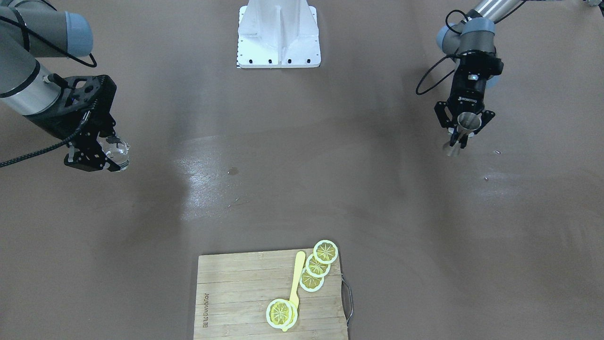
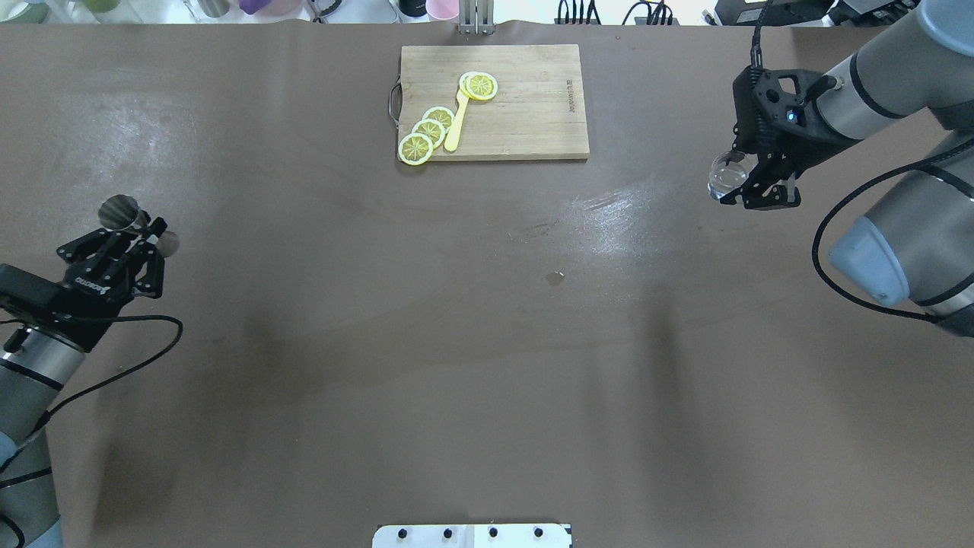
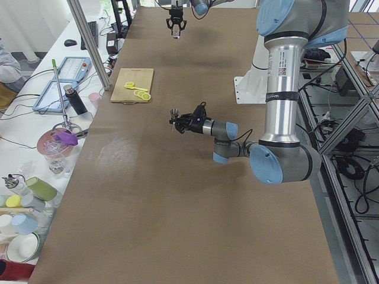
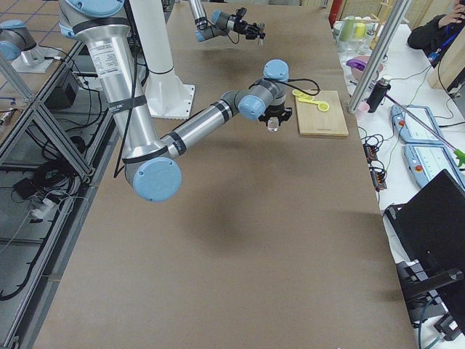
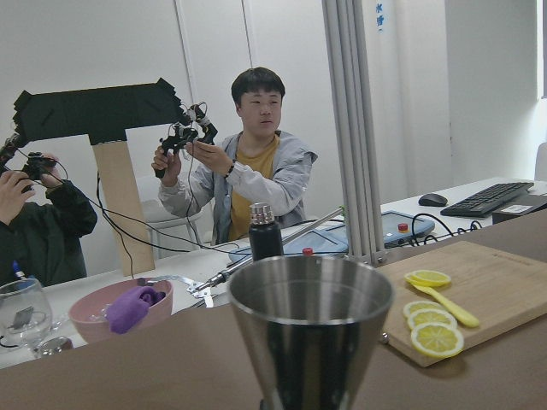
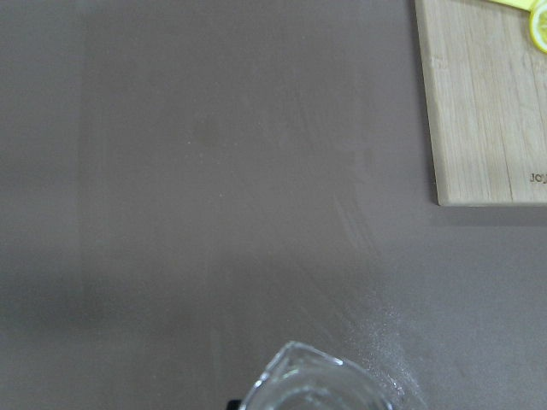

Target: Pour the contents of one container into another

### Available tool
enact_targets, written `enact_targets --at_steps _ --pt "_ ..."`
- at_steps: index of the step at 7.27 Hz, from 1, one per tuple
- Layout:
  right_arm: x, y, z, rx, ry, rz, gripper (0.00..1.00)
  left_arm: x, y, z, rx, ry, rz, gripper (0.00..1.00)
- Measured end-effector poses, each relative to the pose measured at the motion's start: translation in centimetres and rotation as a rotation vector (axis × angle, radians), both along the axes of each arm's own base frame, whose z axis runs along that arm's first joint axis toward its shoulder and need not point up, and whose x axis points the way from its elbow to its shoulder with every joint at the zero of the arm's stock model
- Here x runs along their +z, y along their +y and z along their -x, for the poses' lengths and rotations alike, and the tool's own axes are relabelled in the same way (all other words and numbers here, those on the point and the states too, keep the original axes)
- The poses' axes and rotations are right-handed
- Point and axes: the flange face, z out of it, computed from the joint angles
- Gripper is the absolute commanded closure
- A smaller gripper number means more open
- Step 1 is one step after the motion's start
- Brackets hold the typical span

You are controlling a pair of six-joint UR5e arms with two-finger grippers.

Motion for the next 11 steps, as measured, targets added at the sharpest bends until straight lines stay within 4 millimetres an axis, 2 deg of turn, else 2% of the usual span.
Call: enact_targets --at_steps 1,2,6,8,11 --pt "2.6 -0.8 0.6 -0.005 -0.019 -0.017 1.0 3.4 -0.1 1.6 -0.014 -0.005 0.002 1.0" --pt "5.0 -1.4 1.1 -0.013 -0.037 -0.03 1.0 5.1 -0.1 2.9 -0.026 -0.016 0.006 1.0" --pt "12.8 -2.8 2.5 -0.013 -0.138 -0.033 1.0 8.5 1.0 6.5 -0.049 -0.095 0.055 1.0" --pt "14.8 -2.9 2.9 -0.017 -0.186 -0.007 1.0 8.2 1.0 5.9 -0.095 -0.056 0.113 1.0" --pt "15.4 -3.1 3.4 -0.02 -0.219 0.033 1.0 8.3 0.9 4.4 -0.22 0.036 0.22 1.0"
